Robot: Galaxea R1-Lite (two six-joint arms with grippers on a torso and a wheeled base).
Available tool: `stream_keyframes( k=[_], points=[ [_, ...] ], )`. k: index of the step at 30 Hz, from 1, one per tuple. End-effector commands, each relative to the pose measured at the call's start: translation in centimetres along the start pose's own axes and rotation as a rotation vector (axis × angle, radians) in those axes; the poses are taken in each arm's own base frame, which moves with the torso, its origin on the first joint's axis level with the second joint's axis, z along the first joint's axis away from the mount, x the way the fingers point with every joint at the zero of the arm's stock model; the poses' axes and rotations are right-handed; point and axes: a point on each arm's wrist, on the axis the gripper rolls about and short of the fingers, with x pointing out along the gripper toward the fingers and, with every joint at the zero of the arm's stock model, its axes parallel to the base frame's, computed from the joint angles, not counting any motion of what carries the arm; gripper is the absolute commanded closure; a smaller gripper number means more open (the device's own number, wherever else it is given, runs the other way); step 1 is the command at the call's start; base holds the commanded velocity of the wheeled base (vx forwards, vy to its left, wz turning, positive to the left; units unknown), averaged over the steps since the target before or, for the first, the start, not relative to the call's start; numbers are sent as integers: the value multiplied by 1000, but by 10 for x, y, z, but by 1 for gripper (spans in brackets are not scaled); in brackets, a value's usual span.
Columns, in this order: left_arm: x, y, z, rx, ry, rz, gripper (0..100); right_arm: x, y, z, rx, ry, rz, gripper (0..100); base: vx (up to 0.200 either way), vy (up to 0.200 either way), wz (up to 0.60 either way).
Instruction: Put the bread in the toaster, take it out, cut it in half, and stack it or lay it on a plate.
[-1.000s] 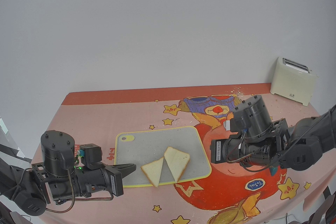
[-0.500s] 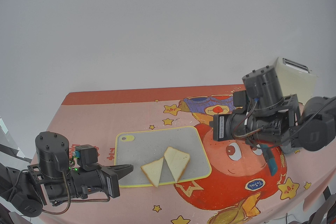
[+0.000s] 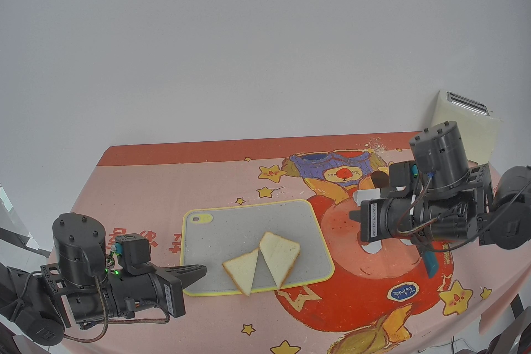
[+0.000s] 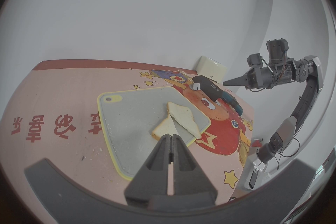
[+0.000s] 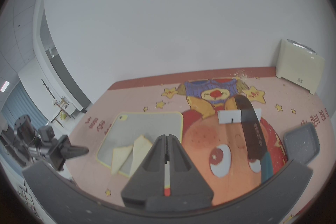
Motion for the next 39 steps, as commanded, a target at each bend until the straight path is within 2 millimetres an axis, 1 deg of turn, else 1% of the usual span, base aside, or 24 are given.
stream_keyframes(
  k=[1, 3, 4, 6, 7, 8, 9, 10, 11, 12, 13, 16, 18, 19, 22, 25, 28, 31, 33, 35, 39],
  points=[
    [1, 0, -1, 0, 4, -3, 100, 23, 8, -10, -21, 13, -5, 100, 0, 0, 0],
    [2, 0, 0, 0, 0, -1, 100, 31, 7, -10, -25, 9, -9, 100, 0, 0, 0],
    [2, 0, 0, 0, 0, -1, 100, 31, 7, -10, -25, 9, -9, 100, 0, 0, 0],
    [1, 0, 0, 0, -1, -3, 100, 37, 7, -2, -42, -17, -10, 100, 0, 0, 0],
    [2, 0, 1, 0, -3, -4, 100, 37, 6, 3, -44, -32, -10, 100, 0, 0, 0],
    [2, 0, 1, 0, -3, -4, 100, 37, 6, 3, -44, -32, -10, 100, 0, 0, 0],
    [2, 0, 1, -1, 1, -4, 100, 29, 0, 9, -35, -48, -21, 100, 0, 0, 0],
    [2, 0, 1, -1, 1, -4, 100, 24, 0, 10, -33, -58, -18, 100, 0, 0, 0],
    [2, 0, 0, 0, 2, -3, 100, 13, -2, 12, -28, -76, -12, 100, 0, 0, 0],
    [2, 0, 0, -1, 5, -2, 100, 2, -4, 11, -27, -79, -2, 100, 0, 0, 0],
    [2, -1, 0, 1, 3, -6, 100, -4, -7, 8, -17, -79, 1, 100, 0, 0, 0],
    [3, -1, 2, 1, -5, -6, 100, -9, -8, 3, 3, -72, 23, 100, 0, 0, 0],
    [3, -1, 3, 1, -4, -4, 100, -1, -6, -2, -5, -41, 23, 100, 0, 0, 0],
    [3, 0, 1, 0, 2, -2, 100, 14, -2, -13, -26, 15, 17, 100, 0, 0, 0],
    [5, 2, -4, -4, 30, 9, 100, 28, 12, -26, -57, 64, 33, 100, 0, 0, 0],
    [7, 3, -7, -5, 42, 15, 100, 37, 17, -32, -70, 72, 45, 100, 0, 0, 0],
    [10, 4, -7, -9, 53, 20, 100, 42, 20, -33, -66, 36, 68, 100, 0, 0, 0],
    [22, 7, -9, -14, 82, 34, 100, 48, 22, -32, -56, 0, 84, 100, 0, 0, 0],
    [28, 9, -10, -15, 92, 43, 100, 56, 23, -36, -46, 12, 80, 100, 0, 0, 0],
    [30, 9, -11, -14, 98, 49, 100, 63, 25, -42, -45, 28, 74, 100, 0, 0, 0],
    [32, 8, -9, -12, 91, 47, 100, 67, 27, -43, -39, 32, 72, 100, 0, 0, 0]
  ],
)
